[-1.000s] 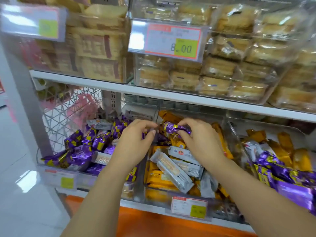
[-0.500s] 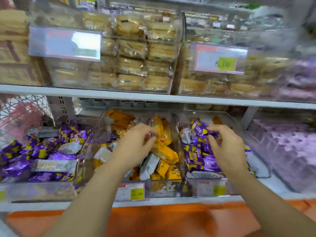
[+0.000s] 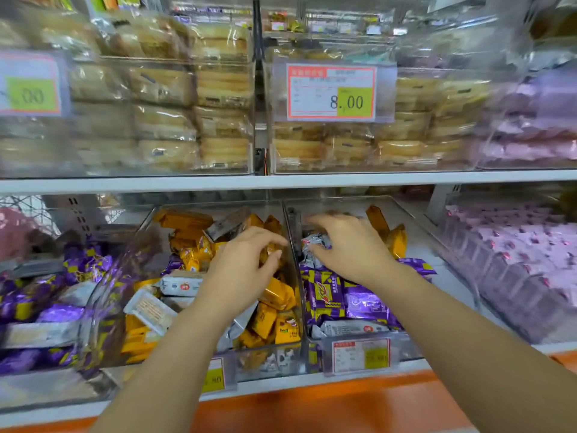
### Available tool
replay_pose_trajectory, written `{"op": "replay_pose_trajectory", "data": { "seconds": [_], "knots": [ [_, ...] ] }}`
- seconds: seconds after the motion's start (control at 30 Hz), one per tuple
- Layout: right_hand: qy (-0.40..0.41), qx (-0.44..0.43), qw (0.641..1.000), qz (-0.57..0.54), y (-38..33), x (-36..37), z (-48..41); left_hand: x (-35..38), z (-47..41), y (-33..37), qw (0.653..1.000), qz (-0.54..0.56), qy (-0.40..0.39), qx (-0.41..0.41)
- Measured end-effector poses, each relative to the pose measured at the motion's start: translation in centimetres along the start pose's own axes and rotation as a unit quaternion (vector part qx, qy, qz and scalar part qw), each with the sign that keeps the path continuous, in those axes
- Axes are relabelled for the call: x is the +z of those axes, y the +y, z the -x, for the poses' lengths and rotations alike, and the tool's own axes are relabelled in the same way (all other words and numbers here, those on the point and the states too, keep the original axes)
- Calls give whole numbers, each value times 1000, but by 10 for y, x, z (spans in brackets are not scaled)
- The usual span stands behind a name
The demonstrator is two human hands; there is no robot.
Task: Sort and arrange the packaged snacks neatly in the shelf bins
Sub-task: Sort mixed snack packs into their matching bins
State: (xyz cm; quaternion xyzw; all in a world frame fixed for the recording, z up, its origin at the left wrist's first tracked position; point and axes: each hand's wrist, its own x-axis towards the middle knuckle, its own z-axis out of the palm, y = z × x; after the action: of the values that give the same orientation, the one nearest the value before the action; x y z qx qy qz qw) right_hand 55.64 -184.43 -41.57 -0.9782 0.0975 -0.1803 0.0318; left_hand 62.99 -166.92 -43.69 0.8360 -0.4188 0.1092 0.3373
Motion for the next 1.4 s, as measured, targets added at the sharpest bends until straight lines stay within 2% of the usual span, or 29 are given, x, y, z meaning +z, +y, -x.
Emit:
{"op": "replay_pose_trajectory", "data": {
  "seconds": [0.13, 0.23, 0.33, 0.47, 0.57, 0.67, 0.8, 0.93, 1.07, 1.17, 1.27, 1.33, 1.4],
  "knots": [
    [-180, 28, 983, 35, 10, 18, -31, -4, 0, -5, 1000, 13, 15, -2],
    [-217, 29, 976, -9, 14, 16, -34, -9, 1, -9, 1000, 14, 14, -1],
    [-163, 14, 986, -44, 14, 9, -24, -12, 2, -10, 1000, 13, 11, -2],
    [-9, 14, 999, -38, 10, -1, 2, -16, 4, -13, 1000, 19, 13, -8],
    [104, 25, 991, -84, 5, -4, 20, -24, 11, -14, 999, 24, 19, -10],
    [218, -27, 968, -118, -5, -2, 34, -39, 18, -20, 999, 22, 43, -17],
    [256, -110, 946, -164, -37, 4, 42, -67, 32, -36, 995, 4, 93, -43],
    [269, -132, 929, -216, -68, 7, 35, -94, 51, -54, 985, 21, 142, -94],
    [235, -127, 932, -243, -104, 20, 20, -110, 64, -73, 975, 46, 169, -134],
    [178, -38, 951, -249, -118, 30, 3, -114, 69, -87, 971, 35, 181, -150],
    [91, 64, 986, -123, -117, 37, -10, -116, 70, -99, 968, 35, 182, -167],
    [58, 80, 994, -37, -121, 32, -13, -114, 71, -108, 970, 39, 166, -171],
    [41, 55, 998, -6, -134, 23, -16, -113, 72, -114, 970, 48, 150, -183]
  ]
}}
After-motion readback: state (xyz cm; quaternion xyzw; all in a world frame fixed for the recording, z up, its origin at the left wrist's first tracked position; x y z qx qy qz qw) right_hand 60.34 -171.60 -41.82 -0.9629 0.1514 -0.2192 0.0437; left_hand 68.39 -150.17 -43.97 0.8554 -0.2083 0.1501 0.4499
